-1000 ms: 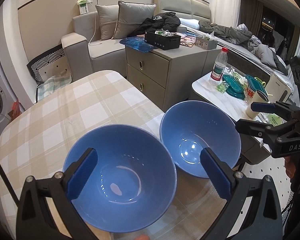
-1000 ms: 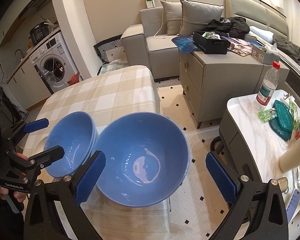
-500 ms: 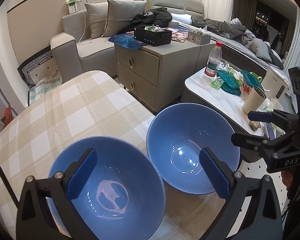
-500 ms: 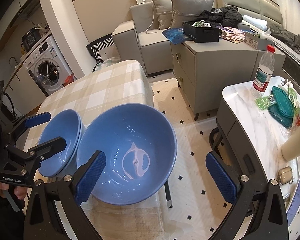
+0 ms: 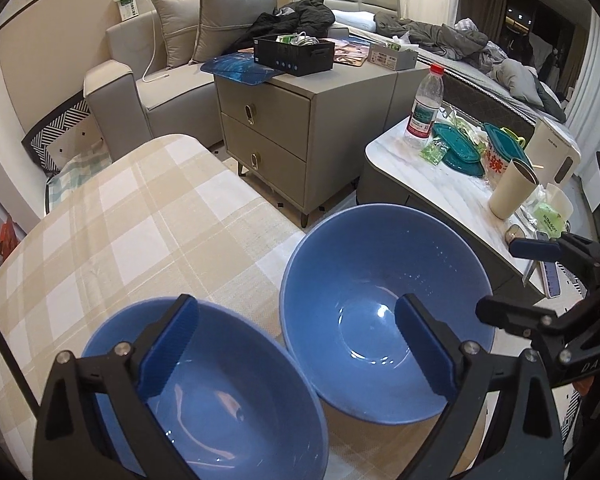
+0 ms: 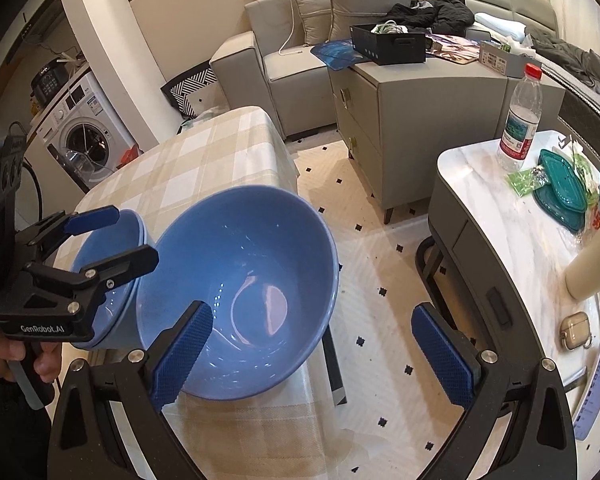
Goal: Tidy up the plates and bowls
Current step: 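Position both open grippers around the rim of the next blue bowl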
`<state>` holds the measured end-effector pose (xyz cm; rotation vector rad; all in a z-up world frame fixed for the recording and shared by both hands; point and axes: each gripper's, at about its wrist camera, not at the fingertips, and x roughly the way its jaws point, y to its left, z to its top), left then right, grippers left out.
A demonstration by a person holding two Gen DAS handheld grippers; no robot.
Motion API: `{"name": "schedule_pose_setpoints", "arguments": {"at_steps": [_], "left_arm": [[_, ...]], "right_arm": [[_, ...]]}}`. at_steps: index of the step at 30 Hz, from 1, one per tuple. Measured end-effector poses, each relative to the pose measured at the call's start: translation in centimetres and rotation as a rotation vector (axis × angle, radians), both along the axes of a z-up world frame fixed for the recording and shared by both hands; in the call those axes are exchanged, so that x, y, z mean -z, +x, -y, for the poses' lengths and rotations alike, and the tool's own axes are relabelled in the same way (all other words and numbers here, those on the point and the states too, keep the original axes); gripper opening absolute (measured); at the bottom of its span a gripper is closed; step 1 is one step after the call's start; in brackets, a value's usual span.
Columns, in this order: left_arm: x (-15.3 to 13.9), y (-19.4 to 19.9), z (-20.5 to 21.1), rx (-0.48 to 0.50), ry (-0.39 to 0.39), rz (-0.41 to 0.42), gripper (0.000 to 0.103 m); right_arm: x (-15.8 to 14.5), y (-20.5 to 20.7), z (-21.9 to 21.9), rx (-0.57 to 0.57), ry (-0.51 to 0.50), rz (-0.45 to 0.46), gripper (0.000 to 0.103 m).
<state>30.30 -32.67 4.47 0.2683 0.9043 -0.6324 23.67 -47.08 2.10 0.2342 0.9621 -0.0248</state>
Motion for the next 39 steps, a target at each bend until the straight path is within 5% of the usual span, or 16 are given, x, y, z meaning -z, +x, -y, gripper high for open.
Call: {"name": "schedule_pose_setpoints", "arguments": {"at_steps": [26, 33, 39], "left_arm": [[2.4, 2.0, 3.0, 0.065, 0.054, -0.032, 0.097], [3.5, 1.9, 4.0, 0.103, 0.127, -0.049, 0.080], [3.8, 2.0, 4.1, 0.119, 0.151, -0.065, 0.067]], "right_arm": [[2.7, 0.1, -0.5, 0.013, 0.037, -0.057, 0.102], [3.1, 0.5, -0.4, 0.019, 0.053, -0.073, 0.100], [3.6, 0.8, -0.5, 0.012, 0.055, -0.088, 0.079]]}}
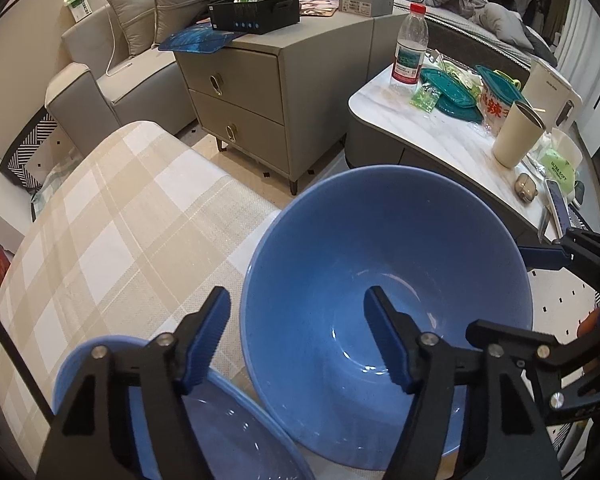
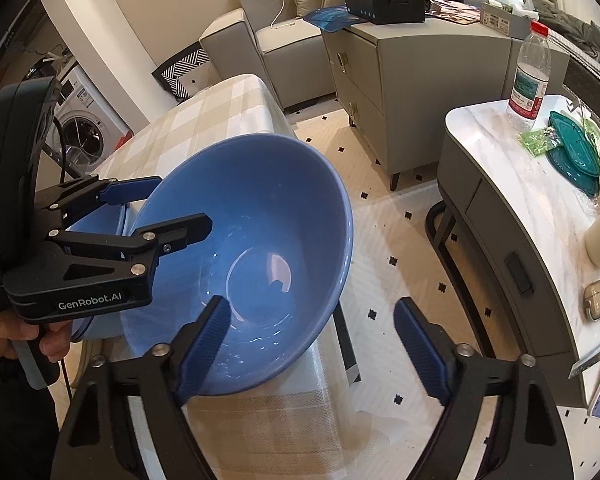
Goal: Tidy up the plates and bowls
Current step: 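Position both open grippers around the rim of the next blue bowl, then close both grippers on the blue bowl rim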
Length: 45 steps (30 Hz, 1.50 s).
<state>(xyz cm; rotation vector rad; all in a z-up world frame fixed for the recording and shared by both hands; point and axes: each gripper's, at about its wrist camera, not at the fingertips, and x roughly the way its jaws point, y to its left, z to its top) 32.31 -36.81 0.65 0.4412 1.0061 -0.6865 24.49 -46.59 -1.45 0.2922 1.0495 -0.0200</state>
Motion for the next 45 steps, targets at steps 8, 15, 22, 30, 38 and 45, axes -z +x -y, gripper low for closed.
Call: {"name": "schedule_pose_setpoints", "arguments": {"at_steps": [8, 15, 22, 30, 38, 45], "left_arm": [[-0.1, 0.2, 0.0, 0.002, 0.016, 0.002, 0.050], [0.0, 0.4, -0.1, -0.001, 0.020, -0.006, 0.039], [-0.2, 0.9, -0.8, -0.025, -0.006, -0.019, 0.026], [-0.4, 0.9, -1.1, -0.038, -0.019, -0.018, 0.022], [-1.0, 0.6, -1.2, -0.038, -0.040, -0.014, 0.022], [-1.3, 0.5, -1.2, -0.040, -0.050, -0.012, 0.022]], "right_arm": [[0.3, 0.4, -0.3, -0.011, -0.006, -0.013, 0.051], [0.2, 0.8, -0.7, -0.026, -0.015, -0.021, 0.032], [0.3, 0.8, -0.3, -0.003, -0.008, -0.026, 0.023], [0.1, 1.0, -0.4, 0.004, -0.025, -0.030, 0.020], [-0.3, 1.1, -0.1, 0.025, -0.024, -0.029, 0.015], [-0.7, 1.0, 0.0, 0.031, -0.032, -0.025, 0.013]]}}
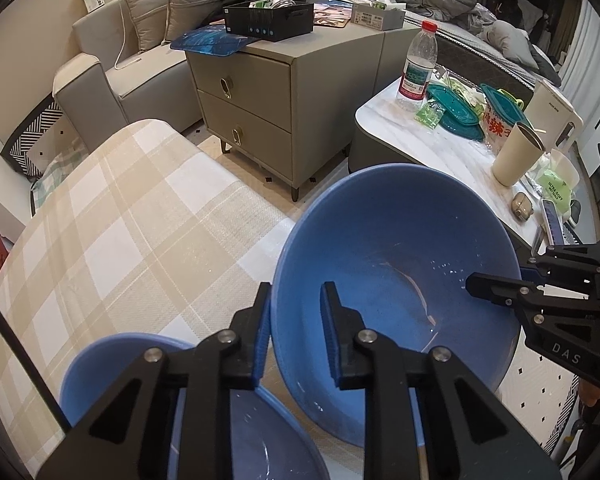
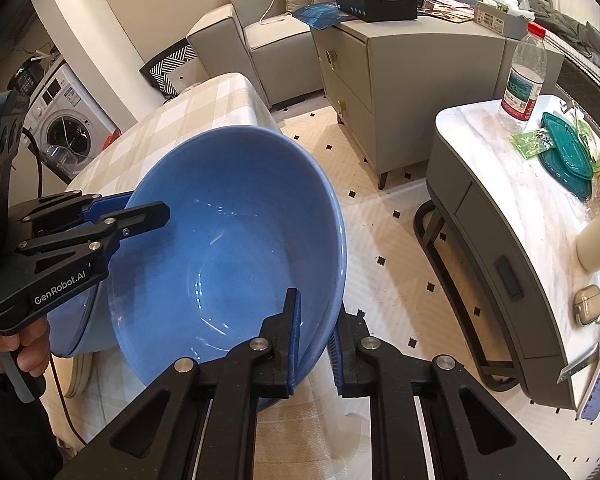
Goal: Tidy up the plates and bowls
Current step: 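Close both grippers on the blue bowl rim, then lift the blue bowl with both grippers and carry it toward the cream plates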
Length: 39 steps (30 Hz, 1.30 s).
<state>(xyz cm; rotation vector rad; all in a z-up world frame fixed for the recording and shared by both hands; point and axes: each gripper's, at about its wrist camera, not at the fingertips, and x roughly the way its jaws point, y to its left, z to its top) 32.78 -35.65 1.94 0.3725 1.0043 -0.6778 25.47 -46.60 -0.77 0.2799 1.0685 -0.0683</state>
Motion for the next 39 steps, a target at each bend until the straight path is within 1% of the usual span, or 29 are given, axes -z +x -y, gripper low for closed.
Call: {"name": "schedule_pose_setpoints", "arguments": {"at_steps": [12, 26, 39], "left_arm": [[-1.1, -0.2, -0.2, -0.002, -0.030, 0.013, 0.022], [-3.7, -1.0, -1.2, -0.021, -0.085, 0.045, 0.022], [-6.0, -1.5, -2.7, -0.048, -0.123, 0.074, 0.022]], "right_arm": [[-1.4, -0.4, -0.2, 0.012, -0.013, 0.021, 0.013], [-5.1, -0.4, -0.5, 0.022, -0.053, 0.071, 0.013], [-7.7, -0.5, -1.8, 0.006, -0.091, 0.100, 0.013]]}}
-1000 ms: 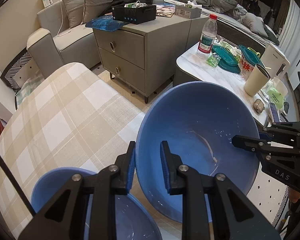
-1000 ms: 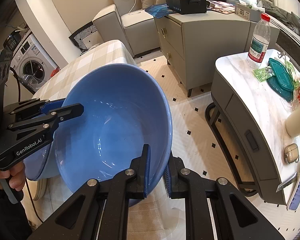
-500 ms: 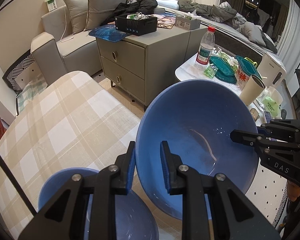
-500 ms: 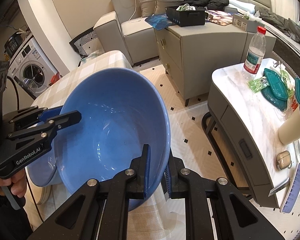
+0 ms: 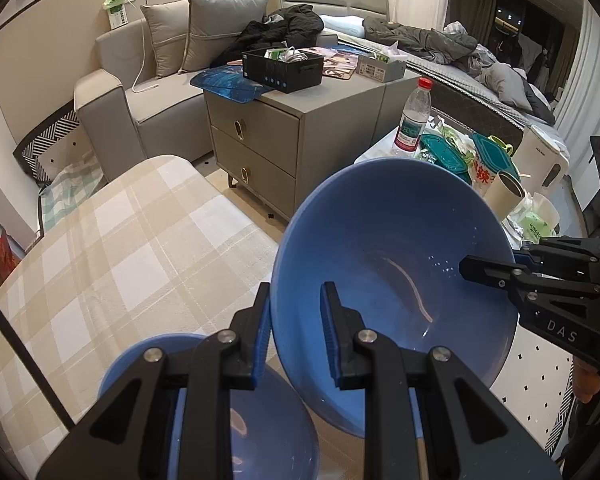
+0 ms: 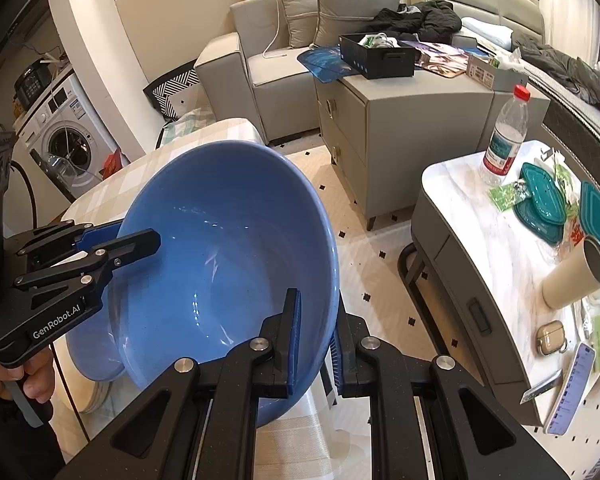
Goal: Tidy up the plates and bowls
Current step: 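Lift the blue bowl with both grippers and carry it toward the cream plates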
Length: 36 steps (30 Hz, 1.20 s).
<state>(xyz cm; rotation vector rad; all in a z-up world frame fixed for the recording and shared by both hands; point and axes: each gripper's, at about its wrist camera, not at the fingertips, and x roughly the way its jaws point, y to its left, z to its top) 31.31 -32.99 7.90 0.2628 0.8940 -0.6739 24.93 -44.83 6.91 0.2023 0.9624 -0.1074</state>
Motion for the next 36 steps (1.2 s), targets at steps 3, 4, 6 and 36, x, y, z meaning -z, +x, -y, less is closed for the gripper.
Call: {"name": "schedule_pose_setpoints", "arguments": {"at_steps": [3, 4, 6, 36], "left_arm": [[-0.5, -0.2, -0.6, -0.007, -0.009, 0.008, 0.022], [-0.7, -0.2, -0.8, -0.011, -0.012, 0.011, 0.022], [-1.1, -0.3, -1.2, -0.018, -0.018, 0.016, 0.022], [-3.2, -1.5, -11.6, -0.186, -0.059, 0.059, 0.022]], "right_arm": [[-0.6, 0.1, -0.4, -0.008, -0.009, 0.007, 0.013], [-0.8, 0.1, -0.5, -0.011, -0.013, 0.009, 0.013], [-1.3, 0.2, -0.9, -0.018, -0.019, 0.014, 0.013], [-4.5, 2.8, -10.4, -0.184, -0.054, 0.059, 0.013]]}}
